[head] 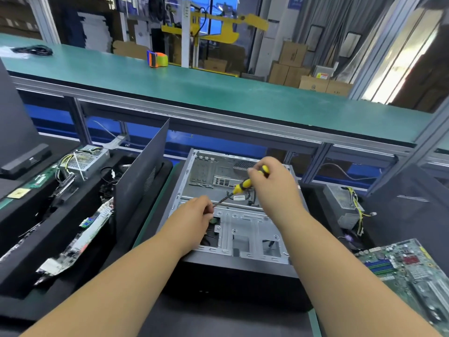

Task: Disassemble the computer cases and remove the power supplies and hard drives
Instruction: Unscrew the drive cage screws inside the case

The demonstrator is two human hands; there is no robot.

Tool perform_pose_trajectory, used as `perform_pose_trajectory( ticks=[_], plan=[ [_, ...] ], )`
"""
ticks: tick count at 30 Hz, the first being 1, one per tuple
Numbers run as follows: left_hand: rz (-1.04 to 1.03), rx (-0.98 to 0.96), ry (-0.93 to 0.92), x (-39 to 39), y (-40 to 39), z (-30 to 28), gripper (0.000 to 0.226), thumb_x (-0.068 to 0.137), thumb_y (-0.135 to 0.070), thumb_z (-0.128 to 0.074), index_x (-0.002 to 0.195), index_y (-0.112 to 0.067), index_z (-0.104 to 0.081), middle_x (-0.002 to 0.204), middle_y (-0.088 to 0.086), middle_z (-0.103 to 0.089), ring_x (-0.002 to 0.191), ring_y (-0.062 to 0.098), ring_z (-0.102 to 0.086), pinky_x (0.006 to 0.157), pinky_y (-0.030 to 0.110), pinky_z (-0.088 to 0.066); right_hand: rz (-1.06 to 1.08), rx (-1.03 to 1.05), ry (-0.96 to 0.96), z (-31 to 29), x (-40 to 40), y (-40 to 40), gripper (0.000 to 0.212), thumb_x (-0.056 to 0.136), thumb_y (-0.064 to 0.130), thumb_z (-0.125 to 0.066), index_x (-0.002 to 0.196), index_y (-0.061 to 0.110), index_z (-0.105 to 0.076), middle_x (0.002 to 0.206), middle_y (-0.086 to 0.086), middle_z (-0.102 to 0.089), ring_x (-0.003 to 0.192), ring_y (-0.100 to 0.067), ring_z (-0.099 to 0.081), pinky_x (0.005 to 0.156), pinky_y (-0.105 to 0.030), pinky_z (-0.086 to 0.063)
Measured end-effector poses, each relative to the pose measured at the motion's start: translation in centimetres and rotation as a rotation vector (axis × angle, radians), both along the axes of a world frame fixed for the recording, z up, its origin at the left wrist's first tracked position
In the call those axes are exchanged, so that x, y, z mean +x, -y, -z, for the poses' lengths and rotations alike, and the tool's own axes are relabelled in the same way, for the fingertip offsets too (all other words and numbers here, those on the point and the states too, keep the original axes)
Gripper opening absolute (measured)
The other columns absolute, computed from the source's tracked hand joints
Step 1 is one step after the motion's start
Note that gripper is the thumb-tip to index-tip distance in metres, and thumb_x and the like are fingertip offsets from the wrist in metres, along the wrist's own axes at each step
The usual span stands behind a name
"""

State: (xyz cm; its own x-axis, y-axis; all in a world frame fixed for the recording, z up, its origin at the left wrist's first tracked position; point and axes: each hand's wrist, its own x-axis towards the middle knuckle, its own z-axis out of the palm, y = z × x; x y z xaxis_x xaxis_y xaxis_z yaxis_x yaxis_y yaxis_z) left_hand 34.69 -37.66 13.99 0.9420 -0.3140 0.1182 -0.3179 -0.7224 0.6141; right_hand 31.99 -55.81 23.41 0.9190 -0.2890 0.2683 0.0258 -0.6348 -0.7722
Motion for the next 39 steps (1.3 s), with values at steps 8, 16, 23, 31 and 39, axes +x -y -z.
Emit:
perform_pose_trajectory(
  ticks=[8,16,23,31,39],
  plan=[
    [0.001,-0.375,-0.094,0.2,-1.3,0.1,0.017,0.095,-0.017,-0.058,0.090,-0.032,-0.053,0.087,-0.008,-0.058,0.077,0.013,-0.057,0.067,0.027,-0.054,0.231,0.765,-0.107,1.3,0.2,-2.1,0.016,0.097,0.020,-0.057,0.086,0.009,-0.061,0.059,-0.001,-0.059,0.046,-0.010,-0.051,0.049,-0.022,-0.041],
    [0.062,-0.460,-0.099,0.0,-1.9,-0.1,0.010,0.094,-0.021,-0.063,0.090,-0.030,-0.065,0.085,-0.012,-0.065,0.082,0.006,-0.061,0.075,0.026,-0.053,0.055,1.152,-0.240,2.1,-2.6,-4.3,0.015,0.097,0.015,-0.053,0.088,0.008,-0.062,0.064,-0.004,-0.065,0.053,-0.013,-0.059,0.061,-0.025,-0.049],
    [0.018,-0.541,-0.046,-1.4,-2.0,-0.7,0.014,0.090,-0.018,-0.069,0.087,-0.032,-0.066,0.084,-0.012,-0.066,0.080,0.005,-0.060,0.074,0.023,-0.051,-0.015,0.978,-0.234,2.1,-3.9,-4.4,0.026,0.088,-0.009,-0.036,0.091,0.005,-0.057,0.068,-0.007,-0.055,0.056,-0.018,-0.051,0.061,-0.028,-0.043],
    [0.118,-0.592,0.061,-4.6,4.8,-3.2,0.013,0.084,-0.027,-0.076,0.081,-0.032,-0.065,0.077,-0.014,-0.066,0.073,0.006,-0.059,0.062,0.018,-0.046,-0.035,0.718,-0.264,3.1,-4.7,0.3,0.006,0.085,0.012,-0.063,0.087,0.009,-0.059,0.075,-0.011,-0.045,0.054,-0.017,-0.032,0.054,-0.031,-0.026],
    [0.139,-0.376,0.173,-6.9,14.4,-3.7,0.016,0.080,-0.023,-0.076,0.075,-0.030,-0.063,0.077,-0.016,-0.060,0.081,-0.006,-0.050,0.066,0.008,-0.036,-0.059,0.665,-0.272,3.9,-8.4,11.3,0.013,0.084,0.015,-0.073,0.079,0.005,-0.066,0.066,-0.015,-0.051,0.049,-0.014,-0.036,0.050,-0.027,-0.030]
  ],
)
